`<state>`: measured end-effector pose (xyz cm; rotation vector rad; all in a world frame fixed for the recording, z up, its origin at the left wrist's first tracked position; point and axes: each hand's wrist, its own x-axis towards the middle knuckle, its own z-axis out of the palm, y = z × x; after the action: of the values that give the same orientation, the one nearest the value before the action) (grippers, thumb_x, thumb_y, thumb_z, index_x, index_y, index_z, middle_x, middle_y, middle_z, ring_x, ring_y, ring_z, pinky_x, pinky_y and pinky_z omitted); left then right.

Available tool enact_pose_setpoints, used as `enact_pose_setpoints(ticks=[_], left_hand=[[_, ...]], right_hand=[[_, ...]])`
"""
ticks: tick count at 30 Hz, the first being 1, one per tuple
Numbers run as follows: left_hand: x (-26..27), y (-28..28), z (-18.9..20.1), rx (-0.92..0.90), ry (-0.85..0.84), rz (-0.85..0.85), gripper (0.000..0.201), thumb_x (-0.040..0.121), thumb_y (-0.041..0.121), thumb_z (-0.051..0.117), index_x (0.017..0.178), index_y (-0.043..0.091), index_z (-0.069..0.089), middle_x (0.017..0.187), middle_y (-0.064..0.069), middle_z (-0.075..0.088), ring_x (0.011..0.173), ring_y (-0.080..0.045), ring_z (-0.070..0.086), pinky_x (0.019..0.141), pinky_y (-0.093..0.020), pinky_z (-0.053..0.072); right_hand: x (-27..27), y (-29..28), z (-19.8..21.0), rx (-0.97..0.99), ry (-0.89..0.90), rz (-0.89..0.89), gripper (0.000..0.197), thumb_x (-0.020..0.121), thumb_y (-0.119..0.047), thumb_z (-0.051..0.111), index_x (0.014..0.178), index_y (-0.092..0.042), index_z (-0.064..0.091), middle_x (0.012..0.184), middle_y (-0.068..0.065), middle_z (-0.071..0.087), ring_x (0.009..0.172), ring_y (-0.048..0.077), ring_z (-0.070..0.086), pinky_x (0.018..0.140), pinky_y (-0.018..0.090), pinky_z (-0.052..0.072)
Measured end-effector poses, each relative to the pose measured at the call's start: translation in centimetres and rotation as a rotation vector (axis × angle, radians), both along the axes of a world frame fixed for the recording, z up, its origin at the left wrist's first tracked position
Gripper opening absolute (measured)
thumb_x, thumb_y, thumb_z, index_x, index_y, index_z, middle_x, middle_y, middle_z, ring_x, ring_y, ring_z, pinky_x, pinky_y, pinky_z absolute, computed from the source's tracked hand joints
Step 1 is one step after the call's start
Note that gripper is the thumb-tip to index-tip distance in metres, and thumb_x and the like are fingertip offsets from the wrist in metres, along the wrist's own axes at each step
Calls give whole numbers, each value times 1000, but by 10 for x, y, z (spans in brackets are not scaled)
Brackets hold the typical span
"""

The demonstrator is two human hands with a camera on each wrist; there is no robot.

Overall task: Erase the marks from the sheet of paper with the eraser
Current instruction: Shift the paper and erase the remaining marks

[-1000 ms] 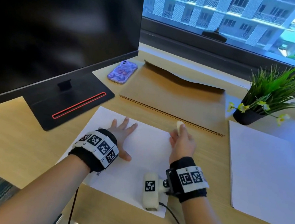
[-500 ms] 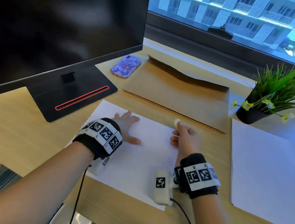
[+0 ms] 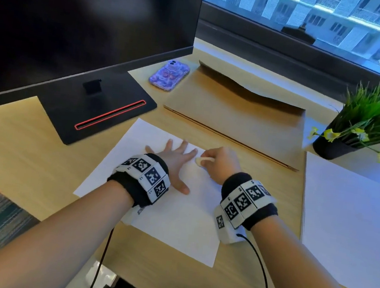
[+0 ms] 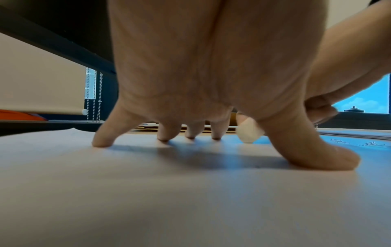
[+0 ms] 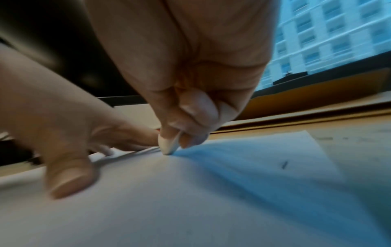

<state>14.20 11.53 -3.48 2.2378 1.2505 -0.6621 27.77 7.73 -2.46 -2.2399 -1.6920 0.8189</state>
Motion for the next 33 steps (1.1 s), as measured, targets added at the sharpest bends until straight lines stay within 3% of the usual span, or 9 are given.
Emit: enact_pose_setpoints(ticks=[3, 6, 8, 12, 17, 19, 24, 29, 33], left_hand=[[0, 0, -1, 4, 3, 0, 112, 73, 56, 70, 148, 35, -12, 155, 6, -25, 143, -32, -17, 102, -75, 7], [-1, 1, -2, -1, 5, 4, 116, 72, 56, 71, 148, 33, -14, 155, 6, -26, 143, -31, -17, 102, -76, 7], [-1, 1, -2, 5, 13, 3, 118, 72, 57, 71, 148, 32, -15, 154, 8, -26, 144, -30, -17, 103, -75, 8], [0, 0, -1, 11, 16, 2, 117, 72, 58, 70, 148, 31, -15, 154, 8, -26, 144, -28, -17, 104, -73, 8], [1, -1, -1, -10, 11, 16, 122, 70, 59, 71, 148, 29, -18, 154, 6, -28, 143, -30, -19, 101, -76, 7], [1, -1, -2, -4, 15, 10, 121, 71, 59, 70, 148, 29, -18, 154, 6, -28, 143, -30, -18, 101, -76, 8], [0, -3, 1, -7, 7, 11, 118, 73, 57, 70, 148, 30, -17, 154, 7, -28, 143, -29, -18, 103, -74, 6], [2, -2, 0, -13, 19, 11, 120, 73, 57, 70, 147, 28, -19, 154, 5, -28, 143, -32, -20, 101, -76, 7], [2, -3, 1, -12, 18, 3, 119, 73, 57, 70, 147, 29, -19, 153, 5, -30, 143, -31, -20, 100, -76, 7]], right_hand=[[0, -10, -1, -95, -45, 205, 22, 95, -23, 52, 110, -16, 67, 105, 7, 64, 87, 19, 55, 71, 21, 38], [0, -8, 7, -176, -82, 322, 21, 93, -26, 55, 105, -15, 69, 104, 2, 65, 87, 15, 55, 73, 22, 39], [2, 6, 7, -159, -100, 247, 26, 93, -24, 56, 115, -15, 66, 111, 2, 63, 91, 13, 54, 75, 22, 39], [3, 18, -2, -41, -11, 22, 28, 92, -23, 55, 116, -14, 66, 119, 7, 64, 98, 18, 57, 74, 23, 38], [-2, -9, 2, -212, -4, 273, 24, 91, -31, 57, 99, -13, 72, 92, 2, 64, 78, 13, 54, 68, 21, 40], [-2, -2, 7, -227, -18, 258, 24, 89, -32, 59, 104, -16, 71, 95, 0, 64, 86, 14, 55, 74, 23, 40], [1, 16, 0, -100, -17, 59, 31, 93, -27, 56, 122, -18, 64, 123, 5, 62, 103, 18, 59, 77, 22, 40], [-2, -16, -3, -200, 3, 232, 22, 91, -34, 56, 99, -22, 72, 104, 1, 67, 91, 17, 59, 80, 26, 46], [8, 12, -4, -106, -45, 108, 25, 92, -28, 56, 113, -21, 67, 116, 4, 65, 93, 15, 56, 78, 24, 42]])
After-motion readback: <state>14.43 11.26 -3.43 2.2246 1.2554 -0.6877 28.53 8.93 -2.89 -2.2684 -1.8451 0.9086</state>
